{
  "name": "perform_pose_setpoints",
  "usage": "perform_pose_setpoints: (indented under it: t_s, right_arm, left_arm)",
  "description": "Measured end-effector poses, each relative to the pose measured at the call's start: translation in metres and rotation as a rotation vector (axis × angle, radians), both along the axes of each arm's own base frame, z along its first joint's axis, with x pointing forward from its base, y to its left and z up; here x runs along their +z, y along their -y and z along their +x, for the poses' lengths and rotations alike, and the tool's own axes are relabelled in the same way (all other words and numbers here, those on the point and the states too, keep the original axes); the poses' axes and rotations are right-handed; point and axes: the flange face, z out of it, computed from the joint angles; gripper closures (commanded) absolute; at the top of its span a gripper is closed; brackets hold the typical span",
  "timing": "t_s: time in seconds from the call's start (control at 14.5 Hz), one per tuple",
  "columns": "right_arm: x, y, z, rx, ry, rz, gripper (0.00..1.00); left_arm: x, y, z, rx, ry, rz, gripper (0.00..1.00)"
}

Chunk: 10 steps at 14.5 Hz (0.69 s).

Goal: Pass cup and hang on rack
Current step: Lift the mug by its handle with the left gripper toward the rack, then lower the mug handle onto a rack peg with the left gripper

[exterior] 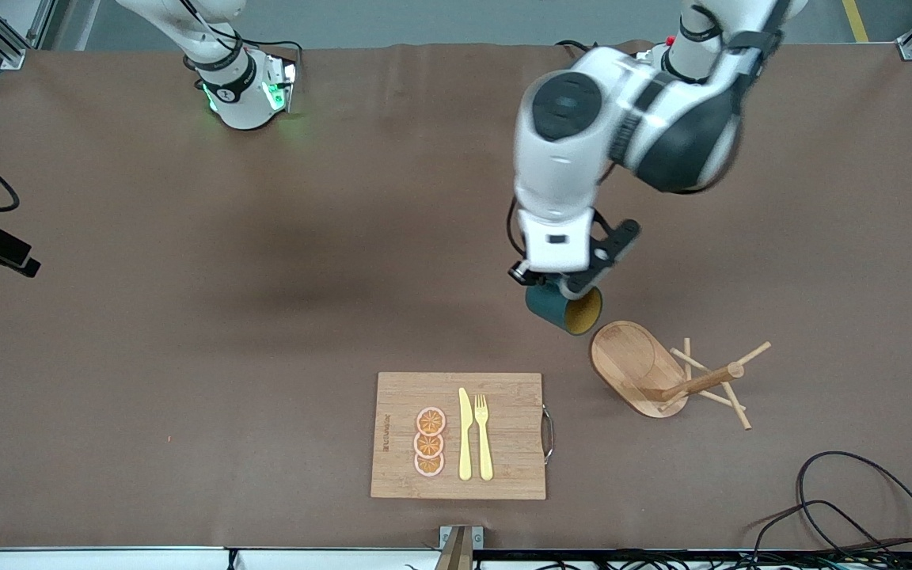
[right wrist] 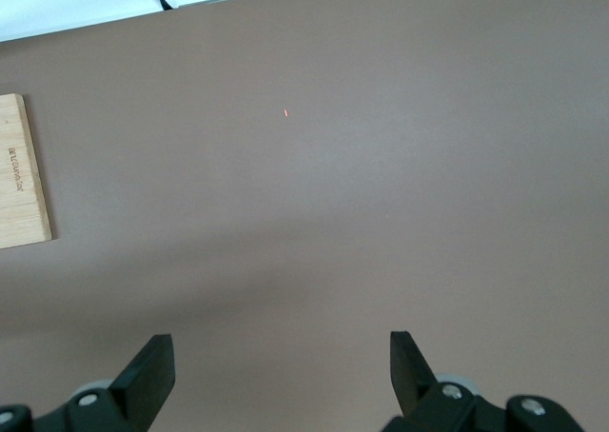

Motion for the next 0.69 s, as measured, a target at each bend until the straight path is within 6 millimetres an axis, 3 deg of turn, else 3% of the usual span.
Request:
perform_pose_setpoints:
  t_s: [0.34, 0.48, 0.69]
  right_arm:
    - [0.000, 0.000, 0.000, 0.000, 0.000, 0.000, 0.00]
    - [0.000, 0.000, 0.000, 0.000, 0.000, 0.000, 0.00]
    - [0.000, 0.000, 0.000, 0.000, 0.000, 0.000, 0.00]
  left_arm:
    - [0.015, -0.089, 0.050, 0.086, -0.122, -0.299, 1.00]
    - [0.020, -0.134, 0.071, 0.146, -0.159, -0.444, 1.00]
    - [0.022, -0.187, 0.086, 0.203, -0.217, -0.581, 1.00]
